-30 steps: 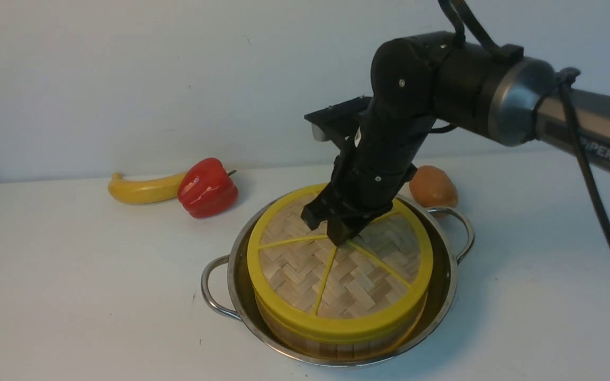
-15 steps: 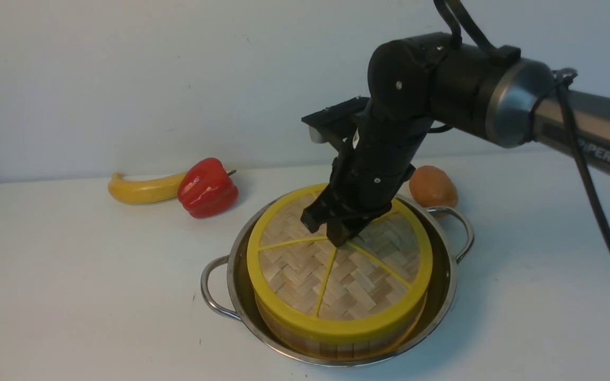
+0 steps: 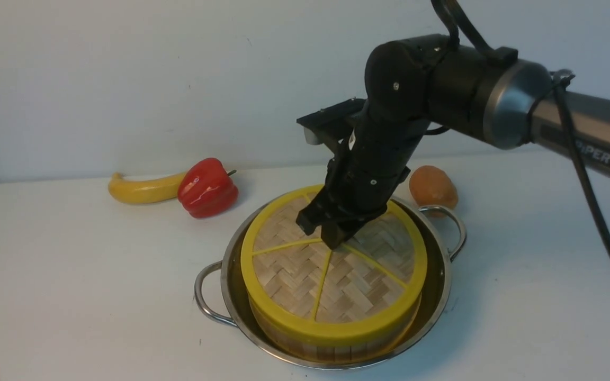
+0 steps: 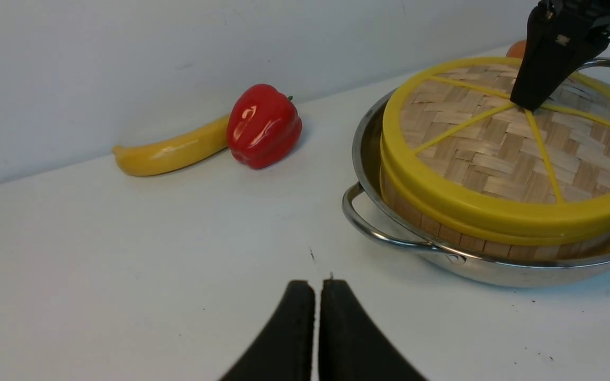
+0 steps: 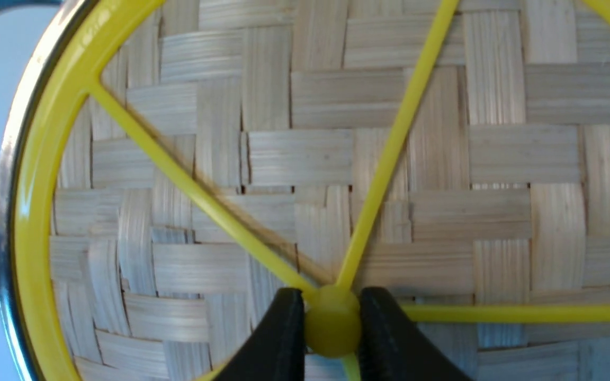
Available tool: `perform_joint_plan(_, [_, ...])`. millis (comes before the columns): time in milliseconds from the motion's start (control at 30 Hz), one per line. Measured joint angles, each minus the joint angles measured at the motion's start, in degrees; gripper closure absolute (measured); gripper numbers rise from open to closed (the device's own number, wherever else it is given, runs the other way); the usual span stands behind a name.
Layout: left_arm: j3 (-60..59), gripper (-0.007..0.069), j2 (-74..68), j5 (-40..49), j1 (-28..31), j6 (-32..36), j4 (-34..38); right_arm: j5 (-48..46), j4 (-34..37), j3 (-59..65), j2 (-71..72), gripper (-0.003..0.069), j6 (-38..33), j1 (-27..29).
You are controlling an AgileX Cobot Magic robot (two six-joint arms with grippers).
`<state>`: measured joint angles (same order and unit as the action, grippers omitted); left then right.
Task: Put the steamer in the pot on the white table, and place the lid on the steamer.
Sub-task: 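Place the bamboo steamer lid onto the steamer basket in the pot with the right gripper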
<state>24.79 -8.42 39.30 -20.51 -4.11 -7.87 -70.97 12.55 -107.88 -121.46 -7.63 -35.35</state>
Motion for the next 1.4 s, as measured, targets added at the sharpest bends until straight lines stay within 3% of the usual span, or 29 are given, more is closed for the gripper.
perform_joint_plan(667, [0.0,0.0615,0.0,0.0,0.0,0.0,0.0,0.0,0.2,0.0,0.0,0.0505,0.0,0.0])
perform_joint_plan(1067, [0.0,0.0615,0.0,0.0,0.0,0.0,0.0,1.9,1.9,0.0,0.0,0.0368,0.0,-0.1])
perform_joint_plan(1400, [0.0,0.0615,0.0,0.0,0.0,0.0,0.0,0.7,0.7,-7.8,0.0,0.0349,-0.4,-0.1])
